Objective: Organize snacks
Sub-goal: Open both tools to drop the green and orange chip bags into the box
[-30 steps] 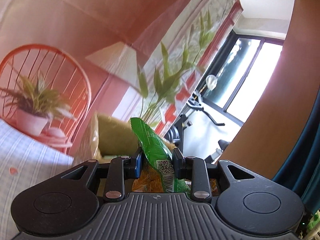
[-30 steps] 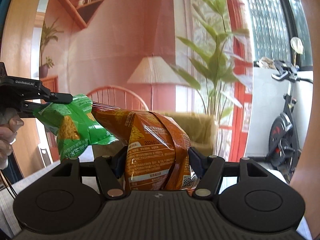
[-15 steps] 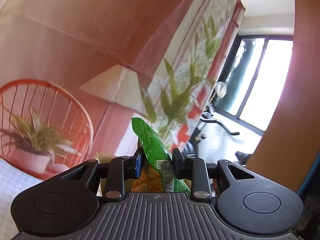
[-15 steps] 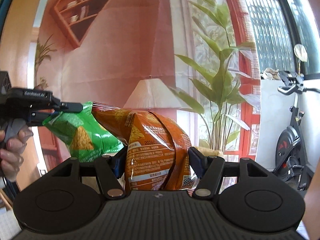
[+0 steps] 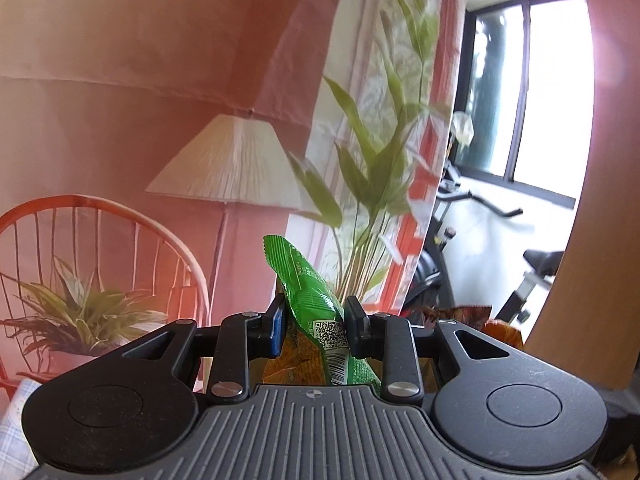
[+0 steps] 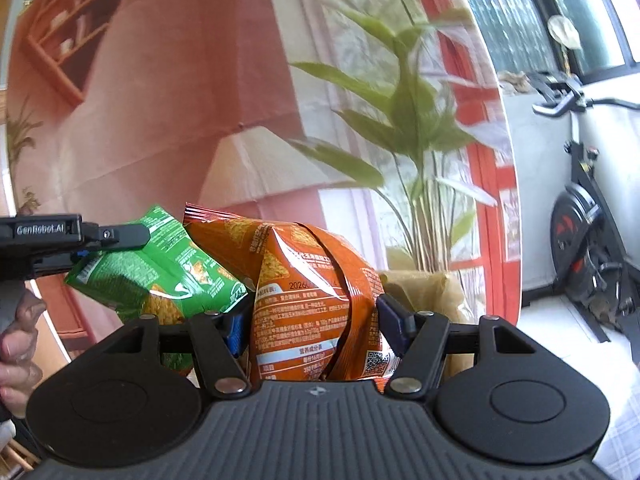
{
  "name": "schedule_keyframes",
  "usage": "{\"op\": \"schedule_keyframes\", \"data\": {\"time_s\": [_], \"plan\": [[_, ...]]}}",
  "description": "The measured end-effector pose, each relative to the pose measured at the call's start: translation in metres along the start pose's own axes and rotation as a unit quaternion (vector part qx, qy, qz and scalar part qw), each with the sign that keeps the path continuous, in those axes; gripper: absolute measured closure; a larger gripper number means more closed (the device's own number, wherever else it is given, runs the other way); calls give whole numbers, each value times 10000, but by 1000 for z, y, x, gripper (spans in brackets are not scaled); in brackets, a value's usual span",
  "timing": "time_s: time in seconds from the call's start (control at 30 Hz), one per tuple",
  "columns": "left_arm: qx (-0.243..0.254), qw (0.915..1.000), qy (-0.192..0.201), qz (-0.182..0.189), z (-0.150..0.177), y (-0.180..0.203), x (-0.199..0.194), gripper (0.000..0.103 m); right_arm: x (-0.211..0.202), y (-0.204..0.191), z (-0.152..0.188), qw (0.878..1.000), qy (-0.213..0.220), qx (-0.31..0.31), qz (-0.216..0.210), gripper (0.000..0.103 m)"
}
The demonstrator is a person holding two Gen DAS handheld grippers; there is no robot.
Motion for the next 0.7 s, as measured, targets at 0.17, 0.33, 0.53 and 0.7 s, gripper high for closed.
{"op": "schedule_keyframes", "data": {"time_s": [0.17, 0.33, 0.53, 0.7], "plan": [[90, 9997, -223, -28, 5, 1, 16, 70, 10, 0, 4, 9999, -126, -55, 79, 36], [230, 9986, -456, -158, 10, 3, 28, 54, 16, -4, 7, 9995, -279, -125, 104, 32], [176, 9987, -452, -160, 9, 2, 23, 40, 11, -12, 9, 9991, -279, -296, 82, 18], [201, 9985, -491, -159, 11, 4, 18, 40, 1, -13, 6, 9995, -184, -257, 17, 15]]}}
Point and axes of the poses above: each gripper's, at about its wrist camera, not at the fingertips, and x roughly the way its jaws point, y to its right, z to its underside, the point moved 3 cm from there along x, roughly the way its jaws point, and after that the axes turned 14 degrees about -y, right-handed, at the moved point
